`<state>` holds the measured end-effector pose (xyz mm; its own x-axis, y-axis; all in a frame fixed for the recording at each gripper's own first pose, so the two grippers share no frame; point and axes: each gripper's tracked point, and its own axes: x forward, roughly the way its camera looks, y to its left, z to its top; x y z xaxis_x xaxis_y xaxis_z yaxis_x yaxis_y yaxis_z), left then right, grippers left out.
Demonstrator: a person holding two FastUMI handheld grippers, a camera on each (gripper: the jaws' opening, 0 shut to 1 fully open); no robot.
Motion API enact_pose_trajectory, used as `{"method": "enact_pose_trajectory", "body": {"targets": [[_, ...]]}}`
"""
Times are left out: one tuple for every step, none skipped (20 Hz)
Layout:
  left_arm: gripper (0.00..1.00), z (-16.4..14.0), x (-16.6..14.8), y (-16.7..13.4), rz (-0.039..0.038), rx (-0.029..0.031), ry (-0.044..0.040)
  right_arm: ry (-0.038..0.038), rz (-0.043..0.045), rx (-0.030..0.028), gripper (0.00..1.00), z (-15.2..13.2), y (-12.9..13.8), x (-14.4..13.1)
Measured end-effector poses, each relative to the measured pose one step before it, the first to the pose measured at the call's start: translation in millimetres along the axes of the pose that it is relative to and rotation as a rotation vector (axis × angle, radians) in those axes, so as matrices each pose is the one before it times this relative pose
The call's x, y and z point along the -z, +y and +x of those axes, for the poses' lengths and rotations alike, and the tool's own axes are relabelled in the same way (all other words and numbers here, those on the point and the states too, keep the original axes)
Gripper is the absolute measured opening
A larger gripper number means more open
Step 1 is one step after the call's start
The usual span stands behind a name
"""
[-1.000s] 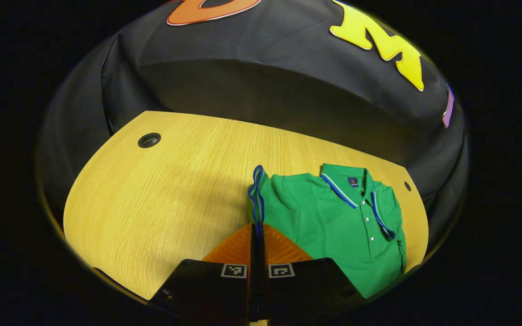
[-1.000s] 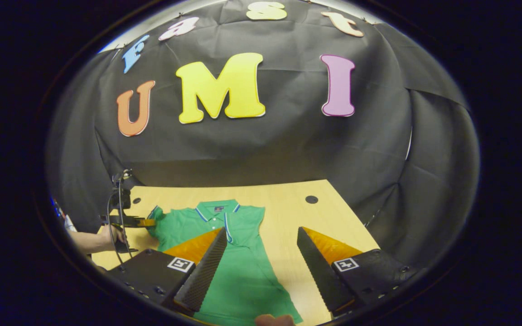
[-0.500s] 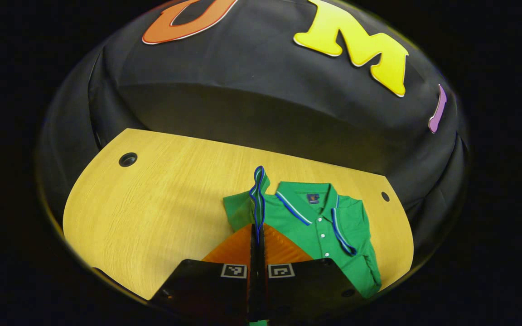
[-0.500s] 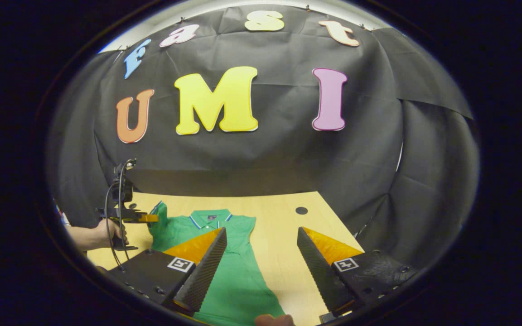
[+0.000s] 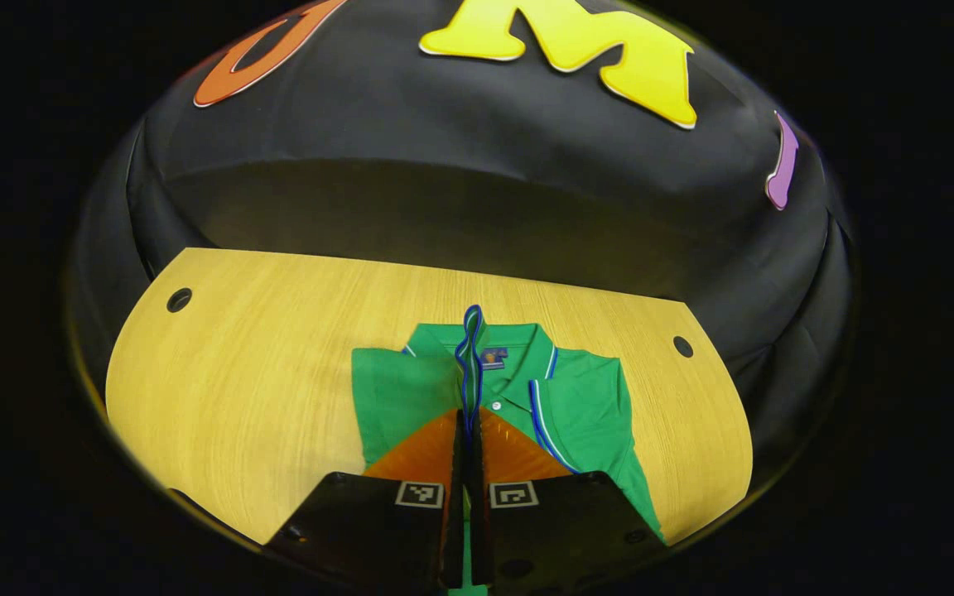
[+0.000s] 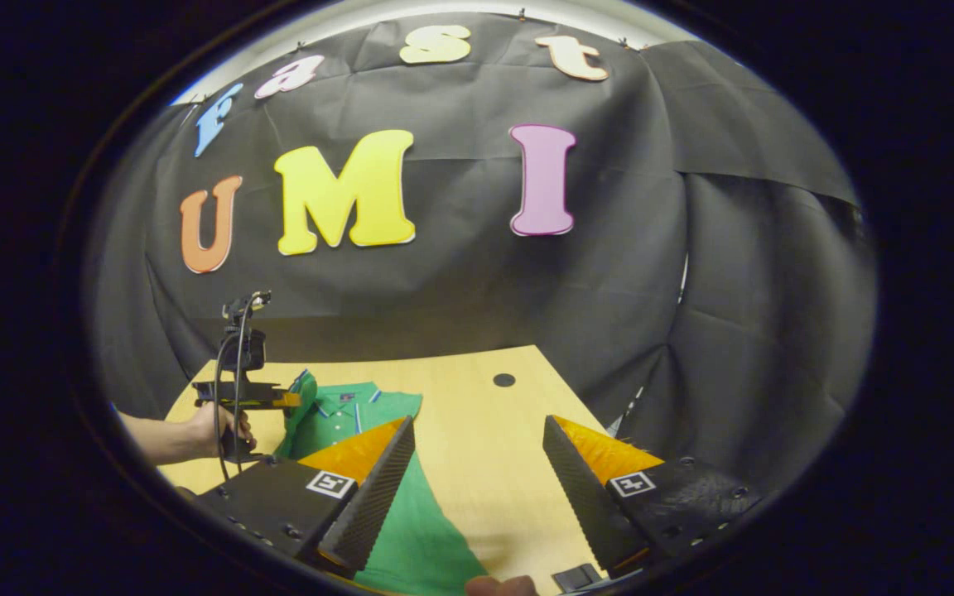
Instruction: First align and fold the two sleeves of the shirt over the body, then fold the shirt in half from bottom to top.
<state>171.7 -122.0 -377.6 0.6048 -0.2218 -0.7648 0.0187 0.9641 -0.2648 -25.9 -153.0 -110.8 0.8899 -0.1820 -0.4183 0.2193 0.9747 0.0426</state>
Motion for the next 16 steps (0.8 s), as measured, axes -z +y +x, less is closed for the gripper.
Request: {"method": "enact_pose_trajectory", "body": {"targets": [[0.08,3.57,1.65,-6.47,-0.00571,0.00942,0.00178,0.00315,0.00305,0.00526,0.96,-0.25,-3.16,0.75],[0.10,1.38,0.06,-5.58,-0.00232,0.00639,0.00091,0.00203,0.00204,0.00359,0.92,0.46,-2.26,1.80],[0.17,-0.31,0.25,-2.58,-0.00016,0.00040,-0.00315,-0.00201,0.00294,-0.00121,0.96,0.63,0.42,-0.53],[0.36,0.67,0.31,-3.61,-0.00194,0.00492,-0.00123,-0.00340,-0.00065,-0.00354,0.95,0.34,1.80,-0.25],[0.57,-5.15,-1.66,0.40,0.00052,-0.00325,-0.00405,-0.00473,-0.00392,-0.00765,0.95,-0.13,3.06,-1.19],[0.78,-3.16,-3.62,3.50,0.00320,-0.01868,-0.01066,-0.00252,-0.00776,-0.01000,0.92,0.59,3.41,0.36],[0.99,-3.02,-2.50,6.02,0.00314,-0.02113,-0.01353,-0.00227,-0.00828,-0.01077,0.95,0.57,4.63,-0.52],[0.99,-6.18,-3.82,5.40,0.00134,-0.01487,-0.01410,-0.00426,-0.00798,-0.01254,0.95,0.60,5.78,-0.19],[0.99,-6.47,-5.08,4.41,-0.00274,-0.01027,-0.01552,-0.00211,-0.00489,-0.01376,0.95,0.43,5.04,-1.12],[0.99,-6.14,-3.83,5.40,-0.00242,-0.00992,-0.01437,0.00071,-0.00379,-0.01518,0.95,1.42,6.11,0.33],[0.99,-6.31,-4.35,4.56,-0.00081,-0.00833,-0.01250,0.00186,-0.00431,-0.01498,0.95,1.19,4.78,0.77],[0.99,-6.43,-2.49,5.37,0.00081,-0.00874,-0.01152,0.00102,-0.00712,-0.01512,0.95,0.75,4.93,1.09],[0.99,-8.11,-3.10,4.55,0.00179,-0.00652,-0.01079,0.00204,-0.00981,-0.01668,0.96,1.62,5.13,0.76],[0.99,-8.32,-2.66,3.47,0.00361,-0.00338,-0.01274,0.00349,-0.01090,-0.01651,0.95,1.40,4.60,2.39],[0.99,-11.18,-1.35,3.30,0.00907,0.00482,-0.01214,0.01272,-0.01137,-0.02249,0.96,1.78,4.41,3.67],[0.99,-11.77,0.06,4.44,0.01082,0.00250,-0.01202,0.02123,-0.00813,-0.01920,0.95,1.90,4.20,7.83]]}}
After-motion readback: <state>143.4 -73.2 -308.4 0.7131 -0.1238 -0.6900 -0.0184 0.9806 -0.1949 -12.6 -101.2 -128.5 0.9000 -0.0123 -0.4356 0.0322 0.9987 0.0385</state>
